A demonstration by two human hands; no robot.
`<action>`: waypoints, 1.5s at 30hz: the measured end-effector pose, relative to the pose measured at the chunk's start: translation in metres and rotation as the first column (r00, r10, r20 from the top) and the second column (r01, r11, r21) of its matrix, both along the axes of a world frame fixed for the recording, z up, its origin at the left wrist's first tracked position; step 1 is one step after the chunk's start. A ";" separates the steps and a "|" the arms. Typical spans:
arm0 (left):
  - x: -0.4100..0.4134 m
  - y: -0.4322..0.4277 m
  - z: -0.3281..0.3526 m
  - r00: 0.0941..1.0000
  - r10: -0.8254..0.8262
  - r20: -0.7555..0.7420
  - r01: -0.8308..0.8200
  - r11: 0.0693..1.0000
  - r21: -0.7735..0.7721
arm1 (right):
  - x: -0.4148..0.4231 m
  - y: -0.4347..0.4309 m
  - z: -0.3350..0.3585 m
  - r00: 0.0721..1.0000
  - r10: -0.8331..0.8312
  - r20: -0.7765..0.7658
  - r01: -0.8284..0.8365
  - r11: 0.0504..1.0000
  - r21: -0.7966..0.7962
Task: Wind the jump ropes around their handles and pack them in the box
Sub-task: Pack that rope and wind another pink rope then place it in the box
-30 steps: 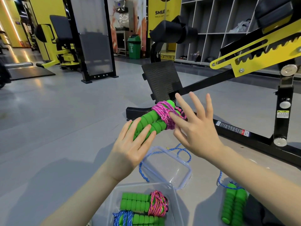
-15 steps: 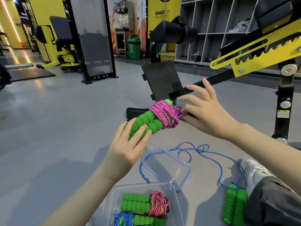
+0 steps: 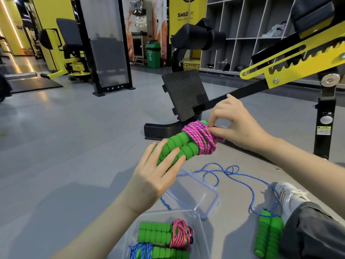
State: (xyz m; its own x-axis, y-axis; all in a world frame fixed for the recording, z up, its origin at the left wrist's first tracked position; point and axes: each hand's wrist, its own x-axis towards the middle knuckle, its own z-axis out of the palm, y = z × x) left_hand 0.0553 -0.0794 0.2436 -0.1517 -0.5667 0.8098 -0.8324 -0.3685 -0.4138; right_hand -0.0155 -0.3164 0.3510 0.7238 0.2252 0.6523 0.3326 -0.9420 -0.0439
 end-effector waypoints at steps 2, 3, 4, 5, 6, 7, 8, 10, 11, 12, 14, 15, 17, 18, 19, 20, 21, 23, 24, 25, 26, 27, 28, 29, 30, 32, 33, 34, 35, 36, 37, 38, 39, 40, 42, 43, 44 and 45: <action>0.002 0.002 -0.002 1.000 0.010 0.002 -0.010 1.000 0.006 | 0.002 0.003 -0.016 0.985 -0.012 0.172 0.033 0.992 -0.119; 0.003 0.004 -0.004 1.000 0.014 0.003 -0.014 1.000 0.012 | 0.002 0.003 -0.023 0.975 0.007 0.221 0.032 0.984 -0.176; 0.004 0.006 -0.006 1.000 0.019 0.006 -0.019 1.000 0.024 | 0.002 0.003 -0.028 0.970 0.035 0.242 0.020 0.975 -0.222; 0.004 0.008 -0.009 1.000 0.024 0.012 -0.024 0.999 0.037 | 0.001 0.002 -0.032 0.968 0.064 0.243 0.002 0.965 -0.264; 0.004 0.010 -0.011 0.999 0.031 0.021 -0.032 0.998 0.051 | 0.001 0.001 -0.036 0.969 0.091 0.229 -0.017 0.952 -0.305; 0.003 0.012 -0.013 0.999 0.037 0.024 -0.039 0.997 0.063 | -0.001 0.000 -0.040 0.972 0.110 0.207 -0.032 0.937 -0.347; 0.004 0.014 -0.015 0.999 0.043 0.019 -0.045 0.996 0.074 | -0.002 -0.001 -0.045 0.975 0.122 0.183 -0.042 0.920 -0.391; 0.007 0.019 -0.017 0.998 0.056 0.001 -0.056 0.994 0.093 | -0.007 -0.003 -0.054 0.980 0.127 0.150 -0.038 0.872 -0.487; 0.009 0.022 -0.018 0.998 0.063 -0.008 -0.061 0.993 0.104 | -0.009 -0.005 -0.058 0.982 0.124 0.144 -0.027 0.841 -0.540; 0.011 0.024 -0.019 0.998 0.067 -0.014 -0.064 0.991 0.119 | -0.011 -0.006 -0.063 0.982 0.123 0.141 -0.017 0.808 -0.590; 0.013 0.029 -0.026 0.998 0.055 -0.026 -0.051 0.988 0.146 | -0.013 -0.007 -0.072 0.984 0.133 0.117 -0.024 0.753 -0.658; 0.014 0.032 -0.031 0.999 0.036 -0.033 -0.031 0.988 0.149 | -0.012 -0.007 -0.076 0.986 0.138 0.094 -0.038 0.734 -0.678; 0.012 0.037 -0.039 0.999 -0.012 -0.041 0.018 0.991 0.130 | -0.011 -0.009 -0.084 0.990 0.138 0.037 -0.074 0.711 -0.699; 0.011 0.040 -0.043 0.999 -0.030 -0.044 0.035 0.992 0.121 | -0.010 -0.010 -0.089 0.989 0.146 0.001 -0.106 0.720 -0.686; 0.010 0.041 -0.045 0.998 -0.040 -0.045 0.045 0.992 0.119 | -0.010 -0.010 -0.092 0.986 0.166 -0.031 -0.145 0.741 -0.656; 0.008 0.043 -0.048 0.998 -0.042 -0.051 0.049 0.990 0.129 | -0.009 -0.009 -0.096 0.979 0.194 -0.058 -0.188 0.769 -0.611; 0.006 0.045 -0.051 0.998 -0.038 -0.057 0.046 0.988 0.145 | -0.009 -0.008 -0.100 0.972 0.219 -0.080 -0.226 0.793 -0.566; 0.003 0.049 -0.056 0.997 -0.025 -0.067 0.037 0.983 0.181 | -0.009 -0.004 -0.107 0.965 0.242 -0.102 -0.259 0.812 -0.523; 0.002 0.051 -0.058 0.997 -0.017 -0.074 0.031 0.981 0.192 | -0.008 -0.002 -0.111 0.966 0.238 -0.098 -0.253 0.809 -0.531; 0.002 0.053 -0.059 0.996 -0.010 -0.083 0.027 0.980 0.198 | -0.007 -0.002 -0.115 0.969 0.229 -0.089 -0.240 0.800 -0.550; 0.001 0.054 -0.060 0.996 -0.004 -0.092 0.022 0.980 0.200 | -0.006 -0.002 -0.119 0.972 0.219 -0.081 -0.225 0.789 -0.572; 0.000 0.056 -0.061 0.995 -0.001 -0.102 0.021 0.981 0.195 | -0.005 -0.002 -0.124 0.975 0.210 -0.073 -0.213 0.784 -0.584; 0.000 0.056 -0.060 0.994 0.000 -0.107 0.021 0.981 0.193 | -0.003 -0.002 -0.129 0.977 0.200 -0.069 -0.202 0.782 -0.589; 0.000 0.059 -0.062 0.993 -0.002 -0.121 0.026 0.979 0.201 | -0.002 0.000 -0.137 0.979 0.194 -0.068 -0.196 0.786 -0.586; 0.001 0.061 -0.065 0.991 -0.007 -0.132 0.036 0.975 0.219 | -0.001 0.001 -0.145 0.980 0.190 -0.064 -0.191 0.791 -0.582; 0.003 0.068 -0.074 0.988 -0.020 -0.150 0.061 0.960 0.274 | -0.001 0.006 -0.168 0.981 0.188 -0.052 -0.184 0.799 -0.572; 0.003 0.072 -0.081 0.987 -0.024 -0.157 0.071 0.951 0.300 | -0.002 0.008 -0.182 0.980 0.194 -0.046 -0.185 0.803 -0.566; 0.002 0.075 -0.089 0.986 -0.024 -0.163 0.076 0.944 0.321 | -0.003 0.011 -0.196 0.978 0.205 -0.045 -0.195 0.807 -0.557; 0.000 0.079 -0.098 0.985 -0.023 -0.170 0.080 0.938 0.337 | -0.005 0.013 -0.209 0.974 0.221 -0.050 -0.213 0.814 -0.540; -0.002 0.081 -0.106 0.983 -0.021 -0.182 0.084 0.933 0.350 | -0.008 0.017 -0.221 0.970 0.236 -0.062 -0.234 0.824 -0.515; -0.003 0.084 -0.114 0.980 -0.017 -0.197 0.091 0.923 0.374 | -0.011 0.020 -0.232 0.964 0.251 -0.086 -0.261 0.832 -0.489; -0.002 0.087 -0.121 0.978 -0.013 -0.210 0.100 0.908 0.408 | -0.013 0.023 -0.241 0.957 0.266 -0.114 -0.288 0.839 -0.461; 0.000 0.089 -0.124 0.977 -0.010 -0.212 0.106 0.888 0.448 | -0.016 0.024 -0.246 0.952 0.278 -0.129 -0.306 0.842 -0.443; 0.002 0.090 -0.128 0.978 -0.007 -0.209 0.110 0.867 0.486 | -0.018 0.024 -0.252 0.948 0.286 -0.139 -0.318 0.840 -0.440; 0.006 0.088 -0.134 0.975 -0.023 -0.220 0.137 0.844 0.519 | -0.021 0.022 -0.261 0.942 0.293 -0.162 -0.335 0.829 -0.448; 0.006 0.085 -0.137 0.971 -0.043 -0.236 0.162 0.841 0.515 | -0.024 0.021 -0.265 0.941 0.291 -0.174 -0.339 0.826 -0.451; 0.005 0.083 -0.139 0.965 -0.066 -0.254 0.191 0.840 0.507 | -0.028 0.021 -0.269 0.941 0.289 -0.179 -0.339 0.826 -0.451; 0.004 0.083 -0.141 0.957 -0.088 -0.275 0.221 0.836 0.503 | -0.032 0.021 -0.271 0.940 0.291 -0.178 -0.340 0.830 -0.443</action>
